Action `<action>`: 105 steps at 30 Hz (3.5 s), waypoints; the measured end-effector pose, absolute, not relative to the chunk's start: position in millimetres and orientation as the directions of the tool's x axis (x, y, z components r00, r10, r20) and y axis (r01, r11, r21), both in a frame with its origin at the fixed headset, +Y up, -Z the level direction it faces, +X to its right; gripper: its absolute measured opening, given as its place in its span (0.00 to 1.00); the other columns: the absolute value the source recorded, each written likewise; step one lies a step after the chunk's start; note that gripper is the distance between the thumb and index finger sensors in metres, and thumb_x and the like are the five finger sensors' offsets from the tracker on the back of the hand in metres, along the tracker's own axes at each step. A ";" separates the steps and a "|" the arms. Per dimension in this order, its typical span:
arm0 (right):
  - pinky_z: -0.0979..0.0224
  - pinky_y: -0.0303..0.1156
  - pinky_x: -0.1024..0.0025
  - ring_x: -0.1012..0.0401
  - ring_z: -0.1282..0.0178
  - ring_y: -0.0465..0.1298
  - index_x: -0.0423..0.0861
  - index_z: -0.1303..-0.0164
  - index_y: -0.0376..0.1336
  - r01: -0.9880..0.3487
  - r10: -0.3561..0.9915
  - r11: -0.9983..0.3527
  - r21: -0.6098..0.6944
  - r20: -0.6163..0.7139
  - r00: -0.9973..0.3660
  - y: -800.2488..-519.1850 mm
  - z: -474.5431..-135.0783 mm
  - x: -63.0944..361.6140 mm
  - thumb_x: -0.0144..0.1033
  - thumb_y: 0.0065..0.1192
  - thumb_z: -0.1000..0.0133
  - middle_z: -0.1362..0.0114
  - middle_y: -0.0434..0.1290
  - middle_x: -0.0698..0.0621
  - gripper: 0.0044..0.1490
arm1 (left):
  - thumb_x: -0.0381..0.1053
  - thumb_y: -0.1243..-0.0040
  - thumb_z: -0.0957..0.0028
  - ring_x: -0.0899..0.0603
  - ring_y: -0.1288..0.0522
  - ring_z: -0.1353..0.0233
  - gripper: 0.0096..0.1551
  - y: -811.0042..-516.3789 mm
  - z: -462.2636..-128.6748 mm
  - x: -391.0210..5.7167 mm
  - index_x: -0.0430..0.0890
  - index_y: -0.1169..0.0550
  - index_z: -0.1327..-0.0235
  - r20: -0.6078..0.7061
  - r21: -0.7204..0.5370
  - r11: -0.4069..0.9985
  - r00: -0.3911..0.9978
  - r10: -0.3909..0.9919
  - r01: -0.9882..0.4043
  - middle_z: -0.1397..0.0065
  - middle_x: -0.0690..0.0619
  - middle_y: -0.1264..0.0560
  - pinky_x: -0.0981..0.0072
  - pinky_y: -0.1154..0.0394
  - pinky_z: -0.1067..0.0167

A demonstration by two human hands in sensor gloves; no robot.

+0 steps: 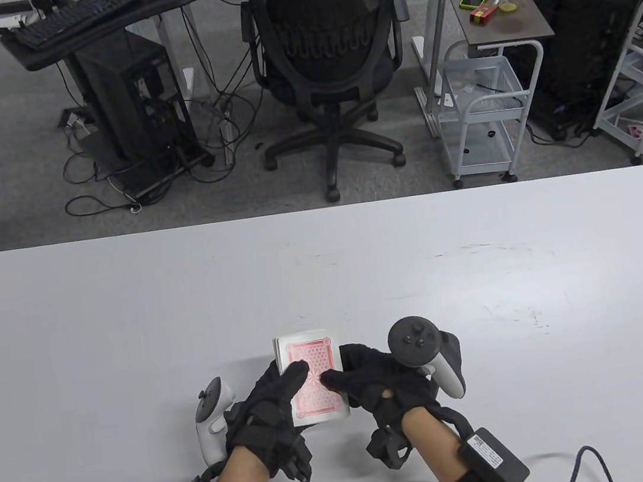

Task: Four-player card dealing with fan arrangement

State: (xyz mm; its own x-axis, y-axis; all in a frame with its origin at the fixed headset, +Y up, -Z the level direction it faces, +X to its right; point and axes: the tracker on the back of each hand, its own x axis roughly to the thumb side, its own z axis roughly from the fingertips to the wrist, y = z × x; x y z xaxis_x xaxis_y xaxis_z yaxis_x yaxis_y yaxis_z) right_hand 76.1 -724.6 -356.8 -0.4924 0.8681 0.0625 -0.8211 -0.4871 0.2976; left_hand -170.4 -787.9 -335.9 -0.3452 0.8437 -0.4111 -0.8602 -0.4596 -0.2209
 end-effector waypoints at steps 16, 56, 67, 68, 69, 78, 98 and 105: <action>0.42 0.72 0.46 0.61 0.63 0.81 0.32 0.21 0.50 -0.856 0.892 -0.431 0.286 -0.007 -0.452 -743.8 -413.3 101.8 0.39 0.71 0.42 0.41 0.73 0.50 0.48 | 0.59 0.37 0.42 0.36 0.17 0.36 0.32 -815.2 -354.6 -220.8 0.54 0.35 0.27 -0.493 -0.121 -0.327 -0.229 0.839 -0.937 0.28 0.53 0.25 0.46 0.17 0.45; 0.38 0.73 0.44 0.57 0.56 0.87 0.34 0.30 0.61 -0.831 0.872 -0.487 0.269 0.090 -0.482 -739.6 -397.4 53.5 0.41 0.76 0.49 0.45 0.78 0.51 0.43 | 0.61 0.37 0.44 0.39 0.17 0.36 0.32 -811.7 -352.4 -200.4 0.55 0.33 0.29 -0.391 -0.134 -0.408 -0.330 0.859 -0.903 0.29 0.57 0.24 0.48 0.17 0.45; 0.40 0.70 0.42 0.58 0.61 0.81 0.33 0.22 0.51 -0.773 0.767 -0.625 0.109 -0.097 -0.634 -732.4 -429.9 173.5 0.37 0.72 0.44 0.41 0.74 0.48 0.47 | 0.60 0.37 0.43 0.38 0.18 0.35 0.31 -810.9 -359.0 -213.4 0.54 0.33 0.29 -0.398 -0.143 -0.285 -0.208 0.893 -0.948 0.29 0.56 0.24 0.47 0.18 0.43; 0.40 0.70 0.42 0.58 0.62 0.81 0.33 0.22 0.51 -0.714 0.700 -0.692 0.107 -0.140 -0.700 -734.2 -433.5 185.6 0.38 0.72 0.44 0.41 0.74 0.48 0.48 | 0.60 0.37 0.43 0.38 0.18 0.35 0.31 -811.4 -359.5 -214.6 0.54 0.33 0.29 -0.403 -0.137 -0.290 -0.214 0.890 -0.947 0.29 0.56 0.24 0.47 0.18 0.43; 0.40 0.70 0.42 0.58 0.63 0.81 0.33 0.22 0.50 -0.664 0.644 -0.739 0.116 -0.171 -0.746 -736.5 -436.4 194.1 0.38 0.72 0.44 0.41 0.73 0.48 0.48 | 0.60 0.37 0.43 0.38 0.18 0.35 0.31 -811.6 -360.0 -215.4 0.54 0.33 0.29 -0.404 -0.138 -0.291 -0.215 0.889 -0.947 0.29 0.56 0.24 0.47 0.18 0.43; 0.37 0.68 0.42 0.57 0.58 0.80 0.39 0.21 0.52 -0.128 0.068 -0.973 0.192 -0.290 -0.955 -754.9 -442.4 211.3 0.54 0.71 0.46 0.39 0.73 0.49 0.52 | 0.60 0.37 0.43 0.38 0.18 0.35 0.31 -810.4 -359.2 -218.6 0.54 0.33 0.29 -0.402 -0.137 -0.247 -0.174 0.899 -0.959 0.29 0.56 0.24 0.47 0.18 0.43; 0.36 0.68 0.39 0.55 0.50 0.82 0.38 0.29 0.59 -0.743 0.793 -0.601 0.294 0.097 -0.602 -727.2 -359.9 54.9 0.47 0.71 0.44 0.40 0.72 0.50 0.40 | 0.60 0.36 0.44 0.38 0.16 0.37 0.31 -790.3 -341.1 -188.7 0.54 0.32 0.30 -0.351 -0.234 -0.299 -0.207 0.913 -0.925 0.30 0.56 0.23 0.47 0.17 0.46; 0.35 0.70 0.41 0.56 0.52 0.86 0.35 0.31 0.61 -0.826 0.865 -0.490 0.278 0.032 -0.502 -745.0 -368.3 66.5 0.39 0.74 0.48 0.45 0.78 0.52 0.40 | 0.60 0.37 0.44 0.37 0.17 0.36 0.31 -794.7 -340.2 -193.3 0.54 0.32 0.29 -0.377 -0.194 -0.262 -0.174 0.910 -0.945 0.29 0.55 0.24 0.47 0.18 0.45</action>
State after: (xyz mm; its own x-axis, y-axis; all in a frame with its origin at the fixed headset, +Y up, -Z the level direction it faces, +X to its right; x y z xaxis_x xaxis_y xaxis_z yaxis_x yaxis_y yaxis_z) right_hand 66.5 -745.0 -368.3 -0.5015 0.8646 0.0316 -0.8265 -0.4896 0.2779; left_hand -193.3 -794.7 -340.2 -0.1742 0.9097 -0.3770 -0.9454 -0.2616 -0.1944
